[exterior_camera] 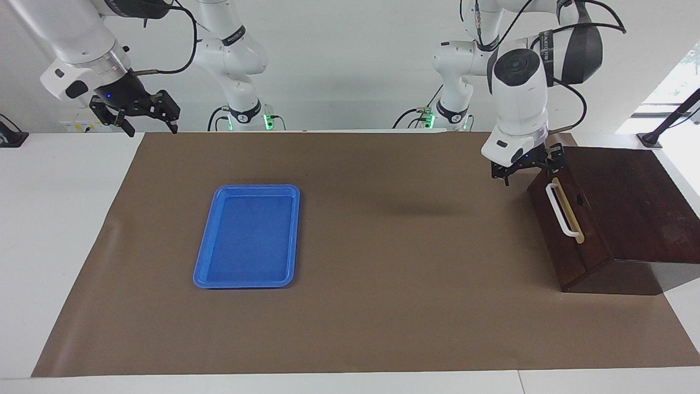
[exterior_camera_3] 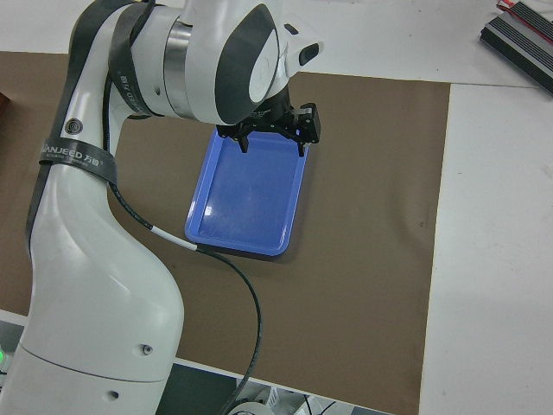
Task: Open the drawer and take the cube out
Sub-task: 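Move the left gripper onto the white drawer handle and grasp it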
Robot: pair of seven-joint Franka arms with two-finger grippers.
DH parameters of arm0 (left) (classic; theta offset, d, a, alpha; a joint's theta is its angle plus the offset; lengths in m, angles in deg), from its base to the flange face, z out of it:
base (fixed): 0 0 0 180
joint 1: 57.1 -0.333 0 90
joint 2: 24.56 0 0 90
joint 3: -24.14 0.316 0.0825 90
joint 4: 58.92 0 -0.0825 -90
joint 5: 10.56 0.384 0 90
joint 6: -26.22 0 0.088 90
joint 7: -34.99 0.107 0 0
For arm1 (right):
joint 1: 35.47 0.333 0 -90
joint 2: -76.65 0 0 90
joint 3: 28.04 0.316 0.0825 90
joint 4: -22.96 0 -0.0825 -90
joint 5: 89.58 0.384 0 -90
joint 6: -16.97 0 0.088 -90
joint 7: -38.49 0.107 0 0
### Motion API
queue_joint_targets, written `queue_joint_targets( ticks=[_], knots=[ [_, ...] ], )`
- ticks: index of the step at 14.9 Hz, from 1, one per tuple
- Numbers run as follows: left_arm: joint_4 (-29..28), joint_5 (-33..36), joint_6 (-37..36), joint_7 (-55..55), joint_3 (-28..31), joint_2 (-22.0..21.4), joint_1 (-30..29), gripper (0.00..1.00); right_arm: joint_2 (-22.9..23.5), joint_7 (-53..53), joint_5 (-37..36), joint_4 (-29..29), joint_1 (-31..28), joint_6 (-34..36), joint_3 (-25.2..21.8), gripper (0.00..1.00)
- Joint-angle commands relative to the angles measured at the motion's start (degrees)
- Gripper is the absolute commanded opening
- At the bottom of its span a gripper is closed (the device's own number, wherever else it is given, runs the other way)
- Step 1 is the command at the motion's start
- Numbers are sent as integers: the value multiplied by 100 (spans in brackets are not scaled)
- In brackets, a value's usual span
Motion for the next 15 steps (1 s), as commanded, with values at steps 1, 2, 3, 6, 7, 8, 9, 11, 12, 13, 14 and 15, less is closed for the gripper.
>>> queue_joint_targets(
  ticks=[1,2,3,6,7,8,9,11,12,13,14,15],
  knots=[
    [-47,423,423,-109,77,237,-26,100,-63,-115,131,-44,-136,19,61,100],
    [-64,433,625,-109,95,255,-192,100,-63,-115,122,-44,-127,19,61,100],
    [-117,450,757,-109,95,264,-333,100,-63,-106,122,-44,-127,19,61,100],
    [-336,774,1109,-161,104,369,-484,100,-63,-106,122,-44,-127,19,61,100],
    [-407,836,1241,-275,104,370,-519,100,-63,-106,122,-44,-127,19,61,100],
    [-486,837,1372,-302,113,370,-615,100,-63,-106,122,-44,-127,27,61,100],
    [-530,854,1417,-346,113,378,-633,100,-63,-106,114,-44,-127,27,61,100],
    [-618,1125,1426,-800,113,553,-607,100,-63,-106,114,-44,-127,27,61,100],
    [-636,1223,1418,-899,104,572,-624,100,-63,-106,114,-44,-127,27,61,100],
    [-636,1215,1383,-917,104,563,-633,100,-63,-106,105,-44,-118,27,61,100],
    [-688,1215,1365,-935,104,546,-642,100,-72,-106,105,-44,-118,27,61,100],
    [-732,1215,1391,-1005,104,537,-642,100,-72,-106,105,-44,-118,19,61,100]
  ],
)
